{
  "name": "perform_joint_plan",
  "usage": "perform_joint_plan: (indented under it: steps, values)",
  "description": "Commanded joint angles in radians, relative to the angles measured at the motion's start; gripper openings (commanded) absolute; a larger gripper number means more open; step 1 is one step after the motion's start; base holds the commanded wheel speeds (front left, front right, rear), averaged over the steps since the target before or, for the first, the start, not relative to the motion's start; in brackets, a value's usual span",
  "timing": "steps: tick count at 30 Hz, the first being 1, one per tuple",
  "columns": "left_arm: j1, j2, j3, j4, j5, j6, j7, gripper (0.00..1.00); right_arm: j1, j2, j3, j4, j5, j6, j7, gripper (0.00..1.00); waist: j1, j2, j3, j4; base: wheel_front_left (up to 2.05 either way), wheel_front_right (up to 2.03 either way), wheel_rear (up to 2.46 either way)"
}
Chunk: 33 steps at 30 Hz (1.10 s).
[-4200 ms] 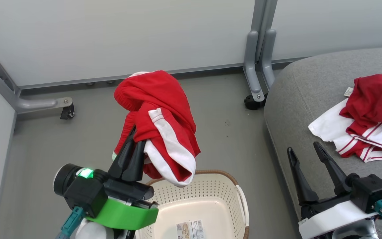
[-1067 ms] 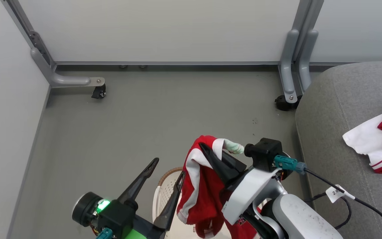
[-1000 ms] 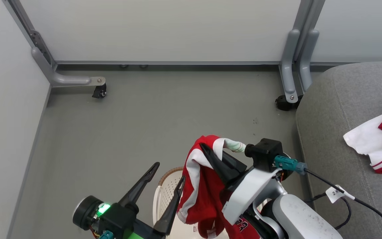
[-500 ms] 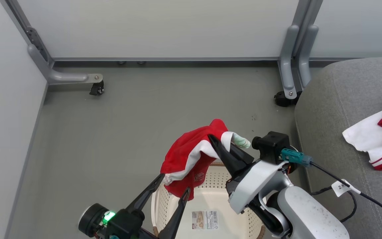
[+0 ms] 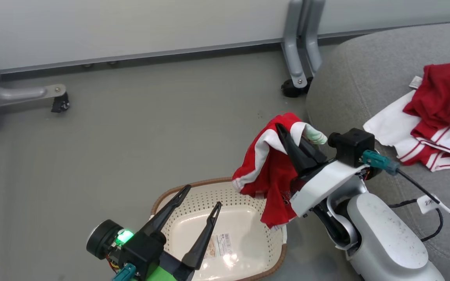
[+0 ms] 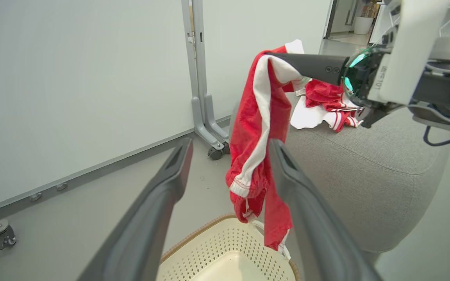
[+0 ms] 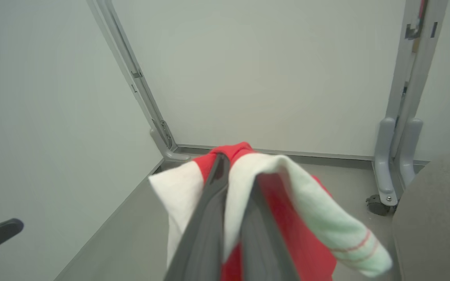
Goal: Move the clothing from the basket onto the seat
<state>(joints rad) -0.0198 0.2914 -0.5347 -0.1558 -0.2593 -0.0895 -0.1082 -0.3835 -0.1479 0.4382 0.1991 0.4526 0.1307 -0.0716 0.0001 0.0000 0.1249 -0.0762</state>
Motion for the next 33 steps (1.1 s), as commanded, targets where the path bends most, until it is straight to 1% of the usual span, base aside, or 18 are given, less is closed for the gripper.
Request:
perform_joint_plan:
  steps: [1, 10, 14, 18, 22, 26, 31, 33]
  values:
    - [-0.024, 0.009, 0.001, -0.003, 0.004, -0.004, -0.002, 1.0, -0.019, -0.003, -0.012, 0.005, -0.007, 0.0, -0.012, 0.0, -0.0001, 0.0, 0.057, -0.104, 0.0, 0.0, 0.0]
    - [-0.069, 0.035, -0.009, -0.028, 0.007, -0.011, 0.027, 1.0, -0.032, 0.002, -0.079, 0.046, 0.002, 0.0, -0.061, 0.0, -0.0001, 0.0, 0.114, -0.289, 0.0, 0.0, 0.0]
    - [-0.085, 0.05, -0.017, -0.046, 0.009, -0.013, 0.047, 1.0, -0.035, 0.003, -0.102, 0.061, 0.007, 0.0, -0.084, 0.0, -0.0001, 0.0, 0.14, -0.355, 0.0, 0.0, 0.0]
    - [-0.094, 0.062, -0.021, -0.06, 0.008, -0.012, 0.064, 1.0, -0.034, 0.002, -0.127, 0.074, 0.013, 0.0, -0.104, 0.0, -0.0001, 0.0, 0.164, -0.404, 0.0, 0.0, 0.0]
    - [-0.104, 0.07, -0.022, -0.077, 0.007, -0.011, 0.079, 1.0, -0.046, 0.0, -0.15, 0.085, 0.018, 0.0, -0.12, 0.0, -0.0001, 0.0, 0.189, -0.435, 0.0, 0.0, 0.0]
    - [-0.118, 0.083, -0.024, -0.095, 0.013, -0.011, 0.096, 1.0, -0.087, -0.013, -0.184, 0.092, 0.018, 0.0, -0.137, 0.0, -0.0001, 0.0, 0.223, -0.448, 0.0, 0.0, 0.0]
    - [-0.154, 0.097, -0.027, -0.118, 0.018, -0.017, 0.112, 1.0, -0.185, -0.05, -0.262, 0.085, 0.012, 0.0, -0.148, 0.0, -0.0001, 0.0, 0.27, -0.432, 0.0, 0.0, 0.0]
    - [-0.17, 0.1, -0.026, -0.123, 0.021, -0.019, 0.113, 1.0, -0.238, -0.078, -0.301, 0.077, 0.003, 0.0, -0.148, 0.0, -0.0001, 0.0, 0.29, -0.418, 0.0, 0.0, 0.0]
